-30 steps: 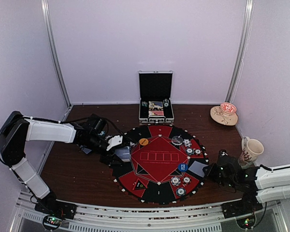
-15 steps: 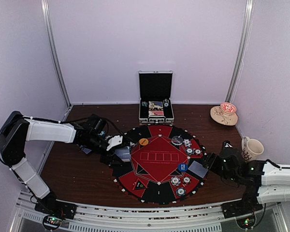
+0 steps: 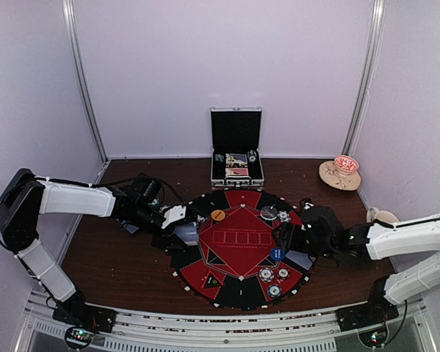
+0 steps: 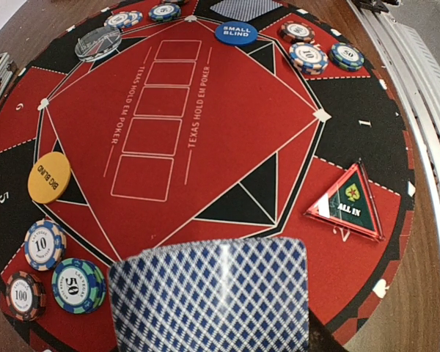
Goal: Distribute texas hold em gaming equipment
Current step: Pick up the poker card from the face-down deck piles.
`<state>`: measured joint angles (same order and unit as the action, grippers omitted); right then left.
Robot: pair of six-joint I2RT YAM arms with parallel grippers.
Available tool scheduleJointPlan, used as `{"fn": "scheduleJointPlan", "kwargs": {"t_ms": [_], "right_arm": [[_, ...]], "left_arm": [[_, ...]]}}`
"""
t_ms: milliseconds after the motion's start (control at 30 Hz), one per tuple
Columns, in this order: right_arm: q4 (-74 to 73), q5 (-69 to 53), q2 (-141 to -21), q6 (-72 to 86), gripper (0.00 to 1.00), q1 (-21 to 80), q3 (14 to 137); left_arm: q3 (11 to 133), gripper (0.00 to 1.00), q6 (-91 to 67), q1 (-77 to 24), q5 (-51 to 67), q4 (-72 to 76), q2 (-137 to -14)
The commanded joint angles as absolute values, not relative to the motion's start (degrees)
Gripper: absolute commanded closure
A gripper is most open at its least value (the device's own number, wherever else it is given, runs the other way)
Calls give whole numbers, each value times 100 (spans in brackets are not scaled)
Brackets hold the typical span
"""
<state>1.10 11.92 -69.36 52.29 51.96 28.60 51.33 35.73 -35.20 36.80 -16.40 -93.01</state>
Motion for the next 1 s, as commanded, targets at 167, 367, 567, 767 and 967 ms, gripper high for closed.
{"fn": "scheduleJointPlan", "kwargs": {"t_ms": [167,367,567,767,967], "right_arm": [[1880,-447,-9468,4583,15,5832,5066],[2261,-1131,-10586,4643,16,6017,5978],[2435,-1364,-11153,4736,16,6085,6383],[2523,-1431,-11566,4795,17,6076,6699],[2817,-1583,-11810,5063,21,6002,6840]], "left_arm": [[5264,54,3676,-3493,3770,-1521,-9300],[5250,54,3691,-3495,3792,-1538,-9264],[5244,53,3701,-3496,3811,-1538,-9242],[5234,54,3716,-3494,3832,-1547,-9237],[5231,54,3752,-3496,3891,-1581,-9238]]}}
